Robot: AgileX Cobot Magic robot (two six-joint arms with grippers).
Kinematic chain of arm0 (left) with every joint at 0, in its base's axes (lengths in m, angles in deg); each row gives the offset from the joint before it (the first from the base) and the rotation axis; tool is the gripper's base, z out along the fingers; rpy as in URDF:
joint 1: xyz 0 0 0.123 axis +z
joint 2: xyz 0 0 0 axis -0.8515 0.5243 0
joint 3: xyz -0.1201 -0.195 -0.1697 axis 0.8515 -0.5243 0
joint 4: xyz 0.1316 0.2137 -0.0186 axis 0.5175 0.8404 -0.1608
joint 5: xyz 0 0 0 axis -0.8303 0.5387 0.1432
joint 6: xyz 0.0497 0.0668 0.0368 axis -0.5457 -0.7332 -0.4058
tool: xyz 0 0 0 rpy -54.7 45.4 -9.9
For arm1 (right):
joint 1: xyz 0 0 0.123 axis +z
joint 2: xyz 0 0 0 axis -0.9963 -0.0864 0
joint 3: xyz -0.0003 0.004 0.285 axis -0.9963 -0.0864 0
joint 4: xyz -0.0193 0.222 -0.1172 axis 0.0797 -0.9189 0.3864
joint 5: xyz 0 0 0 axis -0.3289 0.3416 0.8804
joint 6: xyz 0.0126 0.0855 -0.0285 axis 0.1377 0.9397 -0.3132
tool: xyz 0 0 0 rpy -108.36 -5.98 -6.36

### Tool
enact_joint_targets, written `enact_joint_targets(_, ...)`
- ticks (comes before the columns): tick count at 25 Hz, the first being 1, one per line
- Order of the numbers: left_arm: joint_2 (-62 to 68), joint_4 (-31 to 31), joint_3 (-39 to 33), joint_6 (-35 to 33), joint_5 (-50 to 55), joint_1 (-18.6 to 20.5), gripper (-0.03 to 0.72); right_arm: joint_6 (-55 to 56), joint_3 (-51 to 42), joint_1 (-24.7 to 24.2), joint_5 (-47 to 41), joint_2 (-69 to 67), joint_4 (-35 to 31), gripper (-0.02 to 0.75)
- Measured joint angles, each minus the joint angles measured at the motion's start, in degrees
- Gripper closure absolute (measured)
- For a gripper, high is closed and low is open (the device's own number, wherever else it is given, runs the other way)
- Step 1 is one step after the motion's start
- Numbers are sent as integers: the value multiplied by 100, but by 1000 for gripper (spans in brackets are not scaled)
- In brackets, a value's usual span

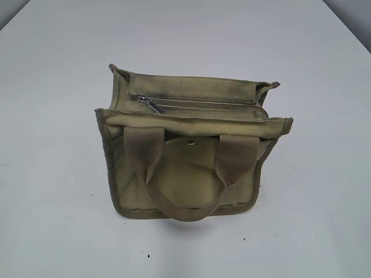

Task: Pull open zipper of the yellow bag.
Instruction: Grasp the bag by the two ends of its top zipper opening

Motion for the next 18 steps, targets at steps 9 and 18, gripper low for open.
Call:
enact_joint_targets(9, 0, 0, 0, 0, 0, 0, 234, 0, 0, 0, 0, 0, 0, 177)
enact_joint_targets(18, 0, 0, 0, 0, 0, 0, 234, 0, 0, 0, 0, 0, 0, 177)
